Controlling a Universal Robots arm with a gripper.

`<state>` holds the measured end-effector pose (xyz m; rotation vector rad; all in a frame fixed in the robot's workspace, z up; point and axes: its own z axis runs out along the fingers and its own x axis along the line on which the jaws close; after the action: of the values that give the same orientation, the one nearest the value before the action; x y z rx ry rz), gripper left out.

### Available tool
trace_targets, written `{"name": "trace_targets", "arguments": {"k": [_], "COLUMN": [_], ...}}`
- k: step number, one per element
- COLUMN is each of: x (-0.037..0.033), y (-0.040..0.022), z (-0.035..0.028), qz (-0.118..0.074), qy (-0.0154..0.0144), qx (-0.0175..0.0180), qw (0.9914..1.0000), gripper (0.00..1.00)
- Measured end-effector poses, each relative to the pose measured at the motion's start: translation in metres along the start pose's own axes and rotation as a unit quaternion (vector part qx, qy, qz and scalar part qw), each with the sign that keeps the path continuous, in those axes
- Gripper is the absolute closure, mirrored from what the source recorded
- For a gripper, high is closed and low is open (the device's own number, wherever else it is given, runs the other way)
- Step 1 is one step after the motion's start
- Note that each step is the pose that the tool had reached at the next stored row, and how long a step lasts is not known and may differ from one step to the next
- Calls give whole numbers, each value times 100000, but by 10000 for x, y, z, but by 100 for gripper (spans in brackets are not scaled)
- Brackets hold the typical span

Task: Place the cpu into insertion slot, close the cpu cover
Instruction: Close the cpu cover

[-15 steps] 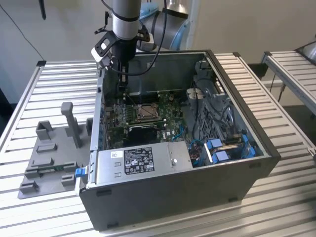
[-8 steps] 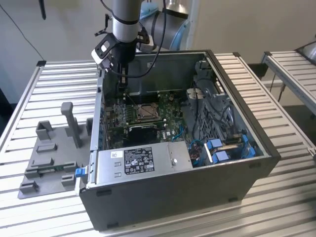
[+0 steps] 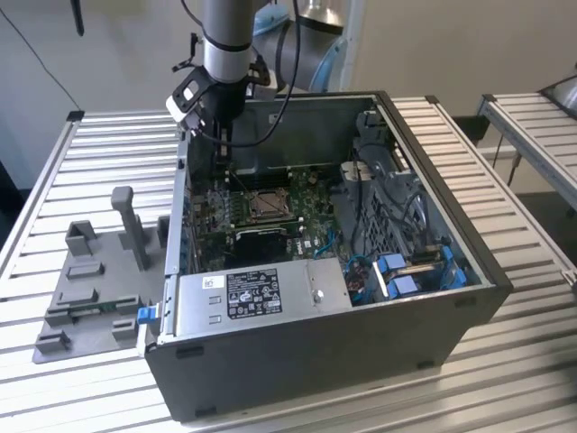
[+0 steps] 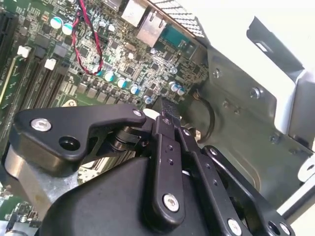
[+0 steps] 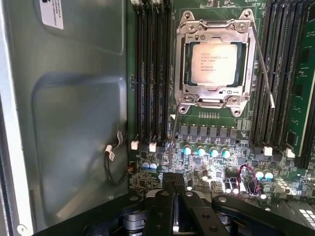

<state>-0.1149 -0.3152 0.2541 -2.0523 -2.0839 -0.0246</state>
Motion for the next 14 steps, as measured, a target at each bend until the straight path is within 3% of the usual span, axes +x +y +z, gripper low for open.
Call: {"name": "trace_targets", "arguments": {"k": [5, 7, 14], "x": [-6, -5, -15], "y": [7, 40, 204], "z": [38, 34, 0], "qz": [-50, -89, -17], "qy": [196, 331, 580], "qx": [14, 73, 934], "qw": [100000, 99999, 99994], "gripper": [89, 89, 89]}}
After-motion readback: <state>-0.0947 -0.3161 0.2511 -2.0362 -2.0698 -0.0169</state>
